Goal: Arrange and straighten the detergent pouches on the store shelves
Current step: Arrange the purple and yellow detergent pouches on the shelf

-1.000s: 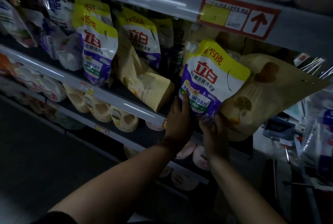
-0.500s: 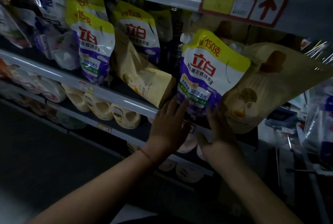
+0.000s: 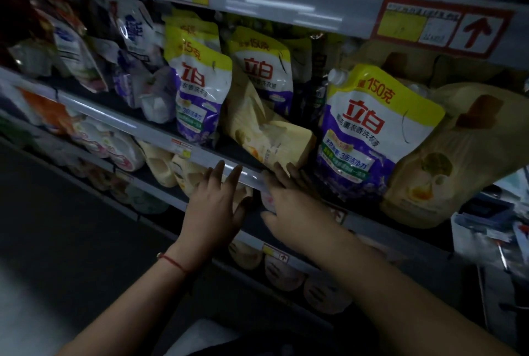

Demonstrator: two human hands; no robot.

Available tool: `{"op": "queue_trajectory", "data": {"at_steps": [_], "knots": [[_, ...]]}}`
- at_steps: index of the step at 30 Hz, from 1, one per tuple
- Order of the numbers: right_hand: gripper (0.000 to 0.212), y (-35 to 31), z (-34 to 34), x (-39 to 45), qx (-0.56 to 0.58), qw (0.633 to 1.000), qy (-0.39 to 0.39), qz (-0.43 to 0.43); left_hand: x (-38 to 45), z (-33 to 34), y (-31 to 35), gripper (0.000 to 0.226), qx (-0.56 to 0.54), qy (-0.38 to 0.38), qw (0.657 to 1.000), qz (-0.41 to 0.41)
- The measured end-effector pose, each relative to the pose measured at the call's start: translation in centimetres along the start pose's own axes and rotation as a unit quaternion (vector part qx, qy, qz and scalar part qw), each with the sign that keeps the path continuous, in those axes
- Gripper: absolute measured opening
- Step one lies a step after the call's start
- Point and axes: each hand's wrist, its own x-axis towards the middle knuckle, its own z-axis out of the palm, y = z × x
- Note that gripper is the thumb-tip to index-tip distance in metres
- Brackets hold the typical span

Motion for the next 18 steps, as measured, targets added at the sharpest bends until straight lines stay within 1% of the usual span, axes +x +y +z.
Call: {"op": "queue_trajectory", "data": {"at_steps": [3,6,9,11,14,16,18], "knots": [[0.072,-1.0,0.1,2.2,-0.003,1.000,-0.010,0.010,0.9,-0.2,-1.6,0.074,0.006,-0.004,1.000,-0.002],[0.075,-1.9,0.0,4.6,-0.028,0.999,-0.033,0.033,2.1,-0.4,-2.8,0.077,0.010,-0.026,1.000,-0.004],[0.075,-2.7,-0.1,7.5,-0.054,0.994,-0.047,0.083,3.5,-0.4,-4.1,0.076,0.015,-0.042,0.999,0.013],[0.075,-3.2,-0.1,9.3,-0.043,0.991,-0.041,0.121,4.2,-0.2,-5.0,0.075,0.009,-0.044,0.999,0.030],[0.077,-3.8,0.1,11.2,-0.027,0.988,-0.006,0.152,5.0,0.3,-6.2,0.072,-0.014,-0.027,0.998,0.058],[0.070,-4.0,0.5,12.7,-0.023,0.985,0.040,0.166,5.7,0.5,-7.1,0.070,-0.030,-0.021,0.996,0.079],[0.060,-4.0,1.1,14.4,-0.049,0.978,0.097,0.178,6.3,0.6,-7.9,0.070,-0.039,-0.024,0.995,0.091]]}}
